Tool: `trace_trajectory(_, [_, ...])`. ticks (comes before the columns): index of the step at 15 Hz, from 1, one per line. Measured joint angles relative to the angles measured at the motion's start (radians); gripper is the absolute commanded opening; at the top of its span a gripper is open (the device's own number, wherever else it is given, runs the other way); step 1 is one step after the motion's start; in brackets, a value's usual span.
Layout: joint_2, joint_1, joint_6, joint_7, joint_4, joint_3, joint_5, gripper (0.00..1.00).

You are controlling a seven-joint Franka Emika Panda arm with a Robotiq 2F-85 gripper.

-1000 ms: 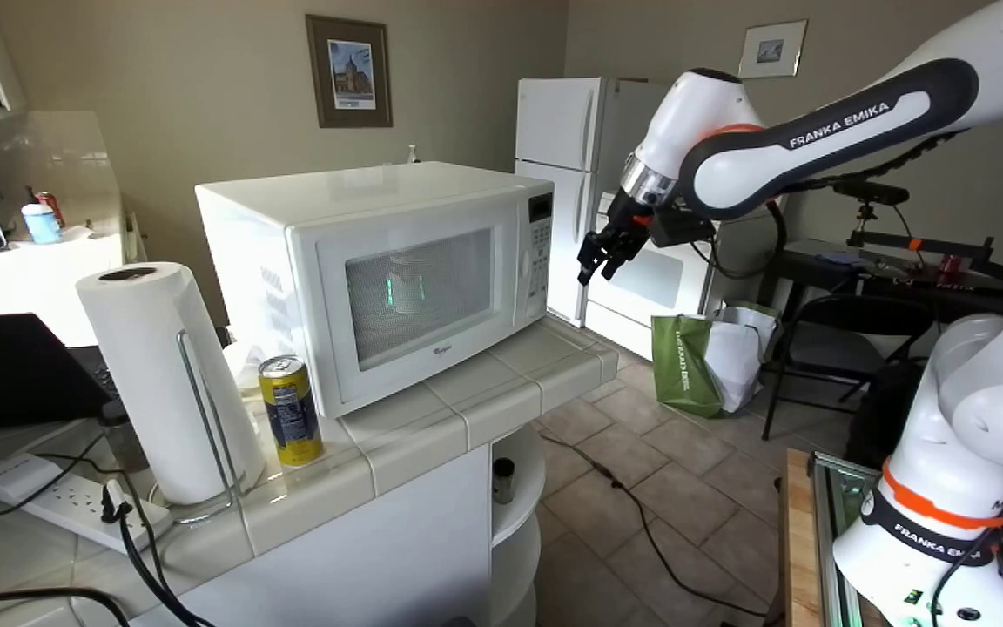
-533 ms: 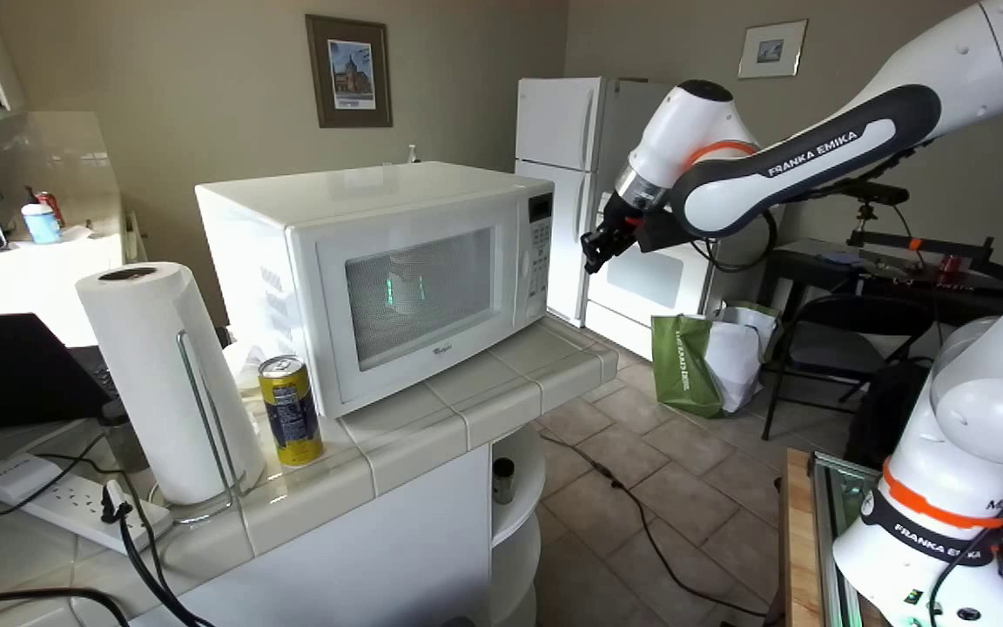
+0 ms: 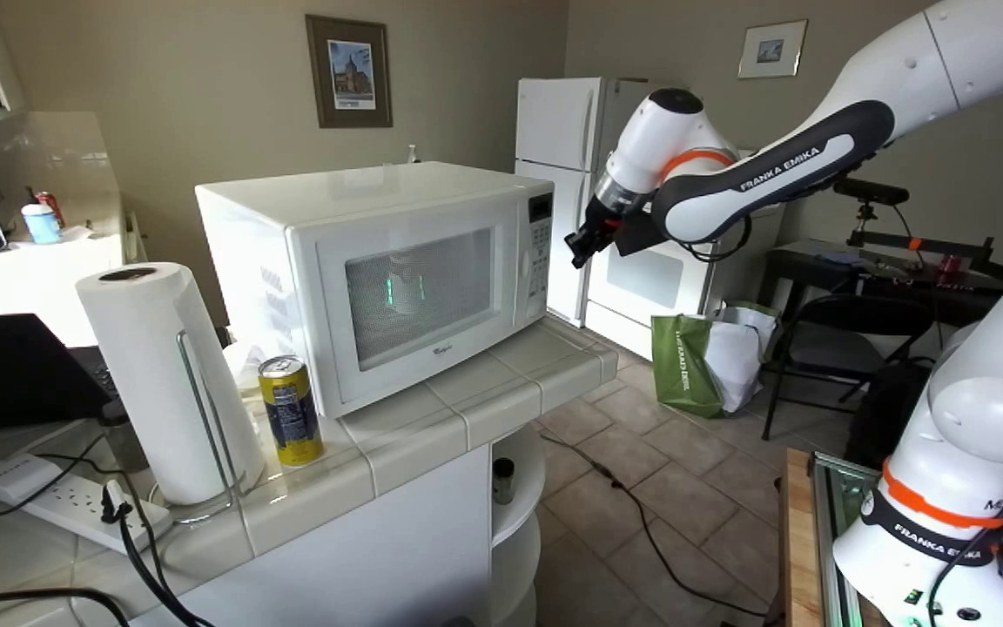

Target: Press a button on the microwave.

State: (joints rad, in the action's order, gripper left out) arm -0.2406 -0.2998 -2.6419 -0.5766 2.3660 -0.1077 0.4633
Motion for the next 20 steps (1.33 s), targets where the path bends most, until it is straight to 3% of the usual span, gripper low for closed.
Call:
trace_trajectory(6, [0.094,0.021,-0.006,-0.033,-0.066,0.006,0.072,0.00])
trace_trajectory(20, [0.193,0.101,-0.064,-0.033,-0.141,0.092,0.077,0.00])
